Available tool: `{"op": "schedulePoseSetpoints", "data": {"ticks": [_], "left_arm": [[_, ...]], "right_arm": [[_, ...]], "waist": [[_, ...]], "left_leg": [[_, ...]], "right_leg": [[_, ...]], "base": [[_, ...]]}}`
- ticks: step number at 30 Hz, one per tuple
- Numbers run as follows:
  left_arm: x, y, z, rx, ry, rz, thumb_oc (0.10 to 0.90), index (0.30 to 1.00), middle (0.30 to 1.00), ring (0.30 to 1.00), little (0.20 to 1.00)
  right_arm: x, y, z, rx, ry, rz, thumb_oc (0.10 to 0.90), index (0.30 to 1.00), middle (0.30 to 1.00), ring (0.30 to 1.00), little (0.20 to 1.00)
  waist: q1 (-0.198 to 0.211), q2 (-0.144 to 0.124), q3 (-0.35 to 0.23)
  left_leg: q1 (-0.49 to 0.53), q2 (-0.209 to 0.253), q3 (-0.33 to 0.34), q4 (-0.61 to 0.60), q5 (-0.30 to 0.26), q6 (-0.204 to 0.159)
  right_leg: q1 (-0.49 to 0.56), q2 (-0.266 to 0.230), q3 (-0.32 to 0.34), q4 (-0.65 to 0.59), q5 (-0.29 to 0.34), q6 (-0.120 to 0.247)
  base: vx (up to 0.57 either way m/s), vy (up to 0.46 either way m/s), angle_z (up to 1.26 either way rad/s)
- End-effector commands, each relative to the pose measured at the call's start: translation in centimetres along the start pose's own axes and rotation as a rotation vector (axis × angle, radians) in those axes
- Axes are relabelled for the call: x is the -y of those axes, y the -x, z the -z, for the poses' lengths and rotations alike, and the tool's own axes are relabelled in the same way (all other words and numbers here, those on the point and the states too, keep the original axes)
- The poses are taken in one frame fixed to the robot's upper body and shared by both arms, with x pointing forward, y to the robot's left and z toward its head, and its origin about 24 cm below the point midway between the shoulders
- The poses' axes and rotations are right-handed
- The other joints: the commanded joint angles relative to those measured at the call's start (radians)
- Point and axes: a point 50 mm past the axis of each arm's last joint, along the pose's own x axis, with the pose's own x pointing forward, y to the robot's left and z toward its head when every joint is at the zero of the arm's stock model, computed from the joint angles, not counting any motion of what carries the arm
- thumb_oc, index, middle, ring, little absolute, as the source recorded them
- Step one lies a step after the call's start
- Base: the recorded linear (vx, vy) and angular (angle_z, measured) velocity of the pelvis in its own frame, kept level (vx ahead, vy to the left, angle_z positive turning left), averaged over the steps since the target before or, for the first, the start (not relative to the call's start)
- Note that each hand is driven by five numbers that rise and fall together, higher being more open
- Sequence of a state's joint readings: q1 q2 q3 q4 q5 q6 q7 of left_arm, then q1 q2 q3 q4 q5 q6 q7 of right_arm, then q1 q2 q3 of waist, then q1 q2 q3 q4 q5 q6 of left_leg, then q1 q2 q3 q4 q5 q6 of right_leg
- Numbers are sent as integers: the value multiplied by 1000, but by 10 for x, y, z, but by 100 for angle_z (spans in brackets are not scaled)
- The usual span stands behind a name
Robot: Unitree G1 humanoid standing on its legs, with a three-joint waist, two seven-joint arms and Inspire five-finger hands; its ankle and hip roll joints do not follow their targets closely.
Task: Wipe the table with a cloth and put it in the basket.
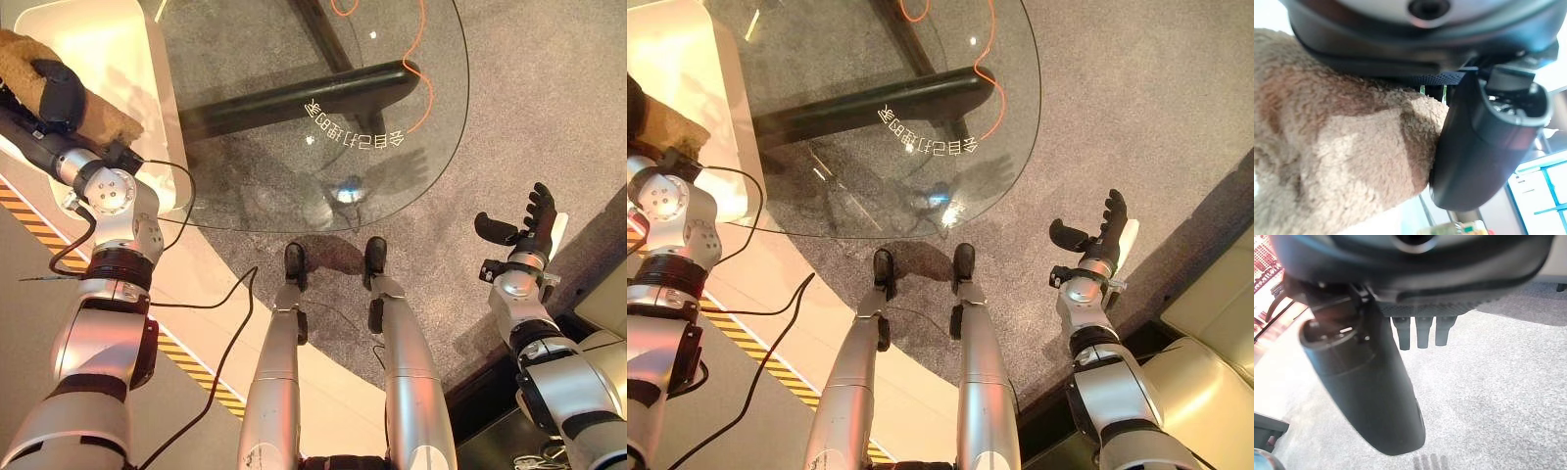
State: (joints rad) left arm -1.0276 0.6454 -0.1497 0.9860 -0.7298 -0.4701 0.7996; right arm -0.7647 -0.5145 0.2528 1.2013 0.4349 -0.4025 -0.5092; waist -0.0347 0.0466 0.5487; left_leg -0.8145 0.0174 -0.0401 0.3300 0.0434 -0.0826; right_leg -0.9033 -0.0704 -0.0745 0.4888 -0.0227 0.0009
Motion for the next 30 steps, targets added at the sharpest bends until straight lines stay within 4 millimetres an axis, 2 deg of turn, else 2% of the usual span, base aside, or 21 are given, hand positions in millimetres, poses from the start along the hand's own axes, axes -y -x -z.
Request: {"op": "schedulePoseSetpoints", "data": {"ticks": [1, 4, 5, 14, 30], "left_arm": [[-21, -43, -72, 251, 34, -117, 100, 300, 300, 300, 200], [-27, -47, -68, 230, -16, -138, 100, 300, 300, 300, 200], [-31, -50, -64, 214, -91, -156, 100, 300, 300, 300, 200], [-33, -52, -53, 161, -280, -132, 100, 300, 300, 300, 200], [-21, -51, -46, 125, -461, -16, 100, 300, 300, 300, 200]], "right_arm": [[29, -8, -3, 48, -8, 82, 800, 900, 900, 900, 900], [29, -7, -2, 50, -5, 78, 800, 900, 900, 900, 900], [30, -9, -4, 49, -4, 74, 800, 900, 900, 900, 900], [29, -9, -6, 65, -15, 71, 800, 900, 900, 900, 900], [26, -10, -13, 96, -12, 54, 800, 900, 900, 900, 900]], "waist": [[3, 18, -29], [1, 16, -29], [-1, 14, -29], [-1, 3, -29], [-6, -10, -29]], "left_leg": [[22, -56, 59, 54, -68, 49], [18, -54, 59, 58, -69, 49], [17, -53, 59, 59, -68, 49], [-9, -52, 56, 65, -66, 48], [-54, -52, 55, 73, -65, 52]], "right_leg": [[59, 54, -26, 5, -104, 9], [56, 54, -26, 9, -105, 9], [56, 55, -25, 9, -105, 8], [37, 58, -25, 6, -96, 12], [-3, 64, -21, -6, -73, 18]], "base": [[0, 0, 0], [0, 0, 0], [0, 0, 0], [0, 0, 0], [0, 0, 0]]}}
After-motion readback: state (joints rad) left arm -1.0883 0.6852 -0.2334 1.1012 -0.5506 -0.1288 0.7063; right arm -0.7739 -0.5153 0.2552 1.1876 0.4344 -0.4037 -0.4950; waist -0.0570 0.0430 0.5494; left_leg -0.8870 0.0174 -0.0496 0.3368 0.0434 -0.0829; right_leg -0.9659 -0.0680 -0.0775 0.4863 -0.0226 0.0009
